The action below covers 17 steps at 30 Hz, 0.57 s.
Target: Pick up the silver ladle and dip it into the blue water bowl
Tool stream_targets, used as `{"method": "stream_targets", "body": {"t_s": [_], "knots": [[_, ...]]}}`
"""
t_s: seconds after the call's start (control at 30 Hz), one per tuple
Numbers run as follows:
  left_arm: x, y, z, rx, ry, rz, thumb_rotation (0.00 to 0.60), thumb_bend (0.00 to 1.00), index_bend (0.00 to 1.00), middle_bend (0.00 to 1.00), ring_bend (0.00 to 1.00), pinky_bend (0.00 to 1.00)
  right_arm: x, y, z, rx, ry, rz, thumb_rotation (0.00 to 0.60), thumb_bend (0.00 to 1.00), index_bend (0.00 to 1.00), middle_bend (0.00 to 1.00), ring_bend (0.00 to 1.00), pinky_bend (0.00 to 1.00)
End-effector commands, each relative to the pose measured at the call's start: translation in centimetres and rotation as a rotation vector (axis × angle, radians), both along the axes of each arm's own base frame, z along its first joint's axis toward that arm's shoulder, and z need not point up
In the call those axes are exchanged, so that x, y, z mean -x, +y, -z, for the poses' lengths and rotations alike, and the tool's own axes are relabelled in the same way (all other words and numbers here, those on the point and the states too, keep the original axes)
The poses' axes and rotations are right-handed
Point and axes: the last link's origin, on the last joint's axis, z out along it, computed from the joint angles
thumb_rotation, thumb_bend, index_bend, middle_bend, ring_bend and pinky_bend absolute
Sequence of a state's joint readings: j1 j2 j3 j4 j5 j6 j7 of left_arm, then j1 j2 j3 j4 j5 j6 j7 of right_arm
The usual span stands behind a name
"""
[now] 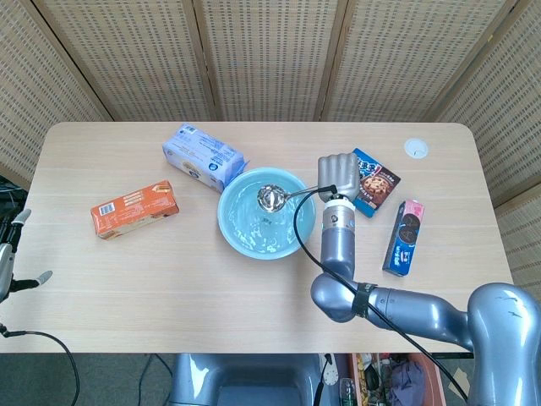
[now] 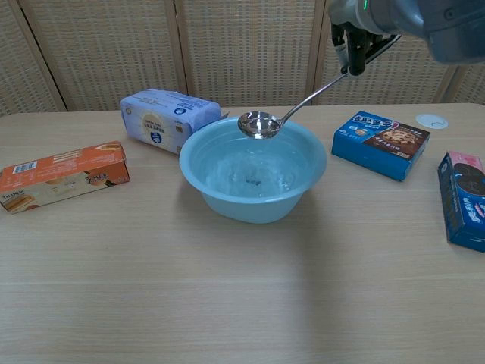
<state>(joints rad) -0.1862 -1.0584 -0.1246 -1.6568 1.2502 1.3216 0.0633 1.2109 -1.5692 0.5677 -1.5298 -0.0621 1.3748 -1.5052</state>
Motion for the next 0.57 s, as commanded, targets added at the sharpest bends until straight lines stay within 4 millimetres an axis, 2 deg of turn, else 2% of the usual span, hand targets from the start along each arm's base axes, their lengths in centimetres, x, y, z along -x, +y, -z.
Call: {"method": "stream_targets", "body": {"t_s": [0.03, 0.27, 0.57], "knots": [[0.0, 0.0, 0.0, 0.001, 0.0, 0.0, 0.6, 0.0, 0.0, 0.0, 0.0, 0.0, -0.7, 0.1, -0.3, -0.004, 0.005, 0.006, 0.6, 0.97, 0.78, 0.98, 0.91, 1.0], [0.0, -0.1, 0.1, 0.007, 0.004, 0.0, 0.6, 0.0, 0.0, 0.0, 0.0, 0.0, -1.7, 0.5, -0.7, -0.04, 0.004, 0.047, 0.6, 0.97, 0.79, 0.98, 0.91, 1.0], [0.0, 0.0, 0.2, 0.007, 0.006, -0.003, 0.6, 0.0, 0.0, 0.0, 0.0, 0.0, -1.5, 0.4, -0.7, -0.061, -0.007, 0.086, 0.6, 0.97, 0.79, 0.98, 0.91, 1.0]]}}
